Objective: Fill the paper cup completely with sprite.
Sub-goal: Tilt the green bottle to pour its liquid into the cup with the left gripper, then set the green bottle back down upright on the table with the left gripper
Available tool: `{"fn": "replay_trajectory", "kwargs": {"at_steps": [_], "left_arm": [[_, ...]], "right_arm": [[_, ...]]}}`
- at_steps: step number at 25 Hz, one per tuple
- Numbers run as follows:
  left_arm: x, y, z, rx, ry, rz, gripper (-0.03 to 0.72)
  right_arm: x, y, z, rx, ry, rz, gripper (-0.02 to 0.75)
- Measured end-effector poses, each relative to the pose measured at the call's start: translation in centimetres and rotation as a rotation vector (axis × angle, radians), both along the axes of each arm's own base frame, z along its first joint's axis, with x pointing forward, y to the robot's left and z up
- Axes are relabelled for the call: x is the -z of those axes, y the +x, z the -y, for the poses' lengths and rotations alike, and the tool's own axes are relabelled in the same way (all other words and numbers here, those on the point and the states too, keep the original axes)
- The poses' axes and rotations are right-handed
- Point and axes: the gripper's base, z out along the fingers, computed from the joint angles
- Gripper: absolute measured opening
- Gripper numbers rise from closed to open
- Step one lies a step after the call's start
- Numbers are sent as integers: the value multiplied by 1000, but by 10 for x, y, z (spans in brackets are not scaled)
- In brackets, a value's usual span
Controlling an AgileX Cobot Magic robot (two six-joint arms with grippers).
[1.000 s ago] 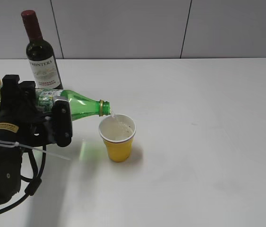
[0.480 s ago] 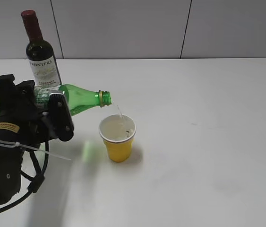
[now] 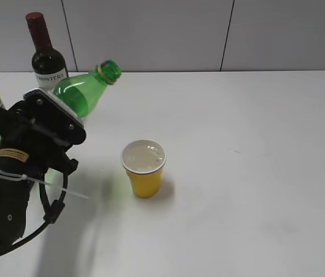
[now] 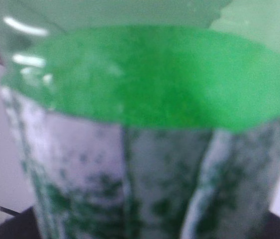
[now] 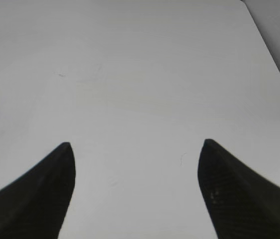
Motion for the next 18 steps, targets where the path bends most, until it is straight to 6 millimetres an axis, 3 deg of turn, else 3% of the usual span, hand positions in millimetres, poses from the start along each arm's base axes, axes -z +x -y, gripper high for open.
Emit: {"fn": "replay_trajectory", "kwargs": {"at_steps": [6, 11, 18], "left_arm": [[-1, 1, 4, -33, -368, 42, 447], [-3, 3, 9, 12, -571, 56, 447], [-8, 22, -2, 121, -791, 60, 447]], "right_arm": [[0, 0, 0, 0, 0, 0, 594], [0, 0, 0, -1, -1, 0, 594], [0, 0, 0, -1, -1, 0, 594]]}}
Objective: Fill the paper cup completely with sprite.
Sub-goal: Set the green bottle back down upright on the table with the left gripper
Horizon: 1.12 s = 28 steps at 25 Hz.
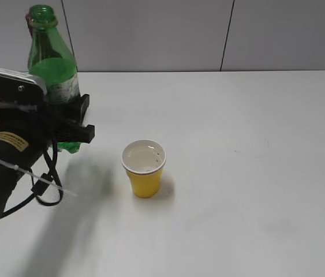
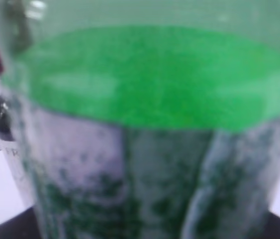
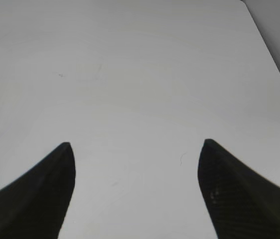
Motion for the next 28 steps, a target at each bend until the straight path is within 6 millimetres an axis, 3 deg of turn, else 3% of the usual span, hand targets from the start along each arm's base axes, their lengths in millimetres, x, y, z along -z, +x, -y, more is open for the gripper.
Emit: {"fn": "replay_trajectory", "kwargs": {"at_steps": [7, 17, 28], "left_arm": [[2, 21, -12, 146, -94, 7, 447], [30, 61, 13, 248, -114, -4, 447], [26, 92, 29, 260, -128, 40, 447]], "right_arm": [[0, 0, 0, 0, 0, 0, 594], [0, 0, 0, 0, 0, 0, 594], [0, 0, 0, 0, 0, 0, 594]]}}
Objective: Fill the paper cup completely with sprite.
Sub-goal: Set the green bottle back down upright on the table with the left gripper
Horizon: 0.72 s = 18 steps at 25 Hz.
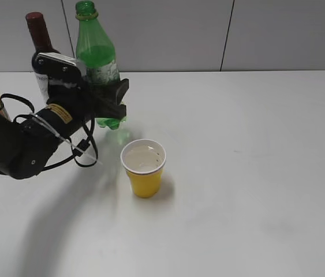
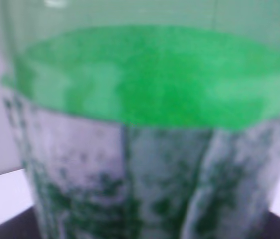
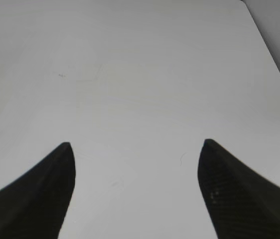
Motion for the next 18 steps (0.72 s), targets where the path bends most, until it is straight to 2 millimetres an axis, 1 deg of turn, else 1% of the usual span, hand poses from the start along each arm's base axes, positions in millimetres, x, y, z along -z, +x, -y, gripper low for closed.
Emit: {"fn": "replay_trajectory", "kwargs": {"at_steps": [4, 11, 17, 18], "left_arm": [[4, 5, 2, -1, -7, -13, 447], [27, 5, 2, -2, 13, -70, 447], [29, 5, 3, 6, 18, -73, 448], [29, 5, 3, 6, 18, -73, 473]], "right_arm": [[0, 0, 0, 0, 0, 0, 594], [0, 0, 0, 0, 0, 0, 594], [0, 0, 0, 0, 0, 0, 594], [0, 0, 0, 0, 0, 0, 594]]}}
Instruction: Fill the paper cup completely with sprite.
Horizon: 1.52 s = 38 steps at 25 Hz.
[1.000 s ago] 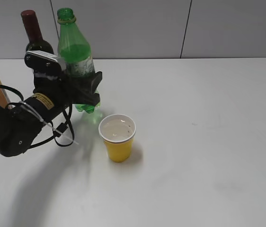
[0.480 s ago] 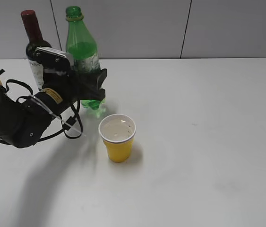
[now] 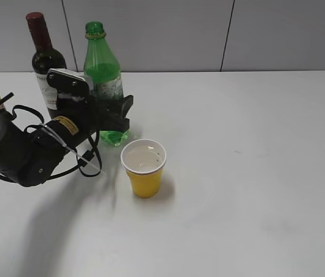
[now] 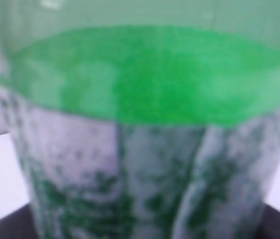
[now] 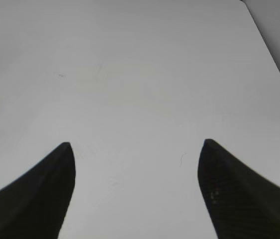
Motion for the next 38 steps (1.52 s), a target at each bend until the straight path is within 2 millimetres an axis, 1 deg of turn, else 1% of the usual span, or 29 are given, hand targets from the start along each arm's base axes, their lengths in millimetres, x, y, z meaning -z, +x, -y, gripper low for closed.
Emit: {"fn": "replay_trajectory", "kwargs": {"at_steps": [3, 4, 7, 11, 17, 29, 33, 38], "left_arm": [[-1, 0, 0, 6, -2, 7, 596], [-2, 0, 1, 13, -4, 18, 625], [-4, 0, 2, 23, -8, 32, 655], [-4, -6, -1, 24, -4, 21, 657], [-11, -26, -11, 20, -8, 24, 657], [-21, -68, -34, -20, 22, -28, 642], [-31, -80, -42, -39, 21, -26, 634], [-56, -87, -48, -61, 45, -49, 624]], "right_arm": [[0, 0, 0, 0, 0, 0, 594], [0, 0, 0, 0, 1, 0, 594], [0, 0, 0, 0, 1, 0, 594], [0, 0, 0, 0, 1, 0, 594], [0, 0, 0, 0, 1, 0, 594], [0, 0, 0, 0, 1, 0, 594], [0, 0, 0, 0, 1, 0, 594], [0, 0, 0, 0, 1, 0, 594]]}}
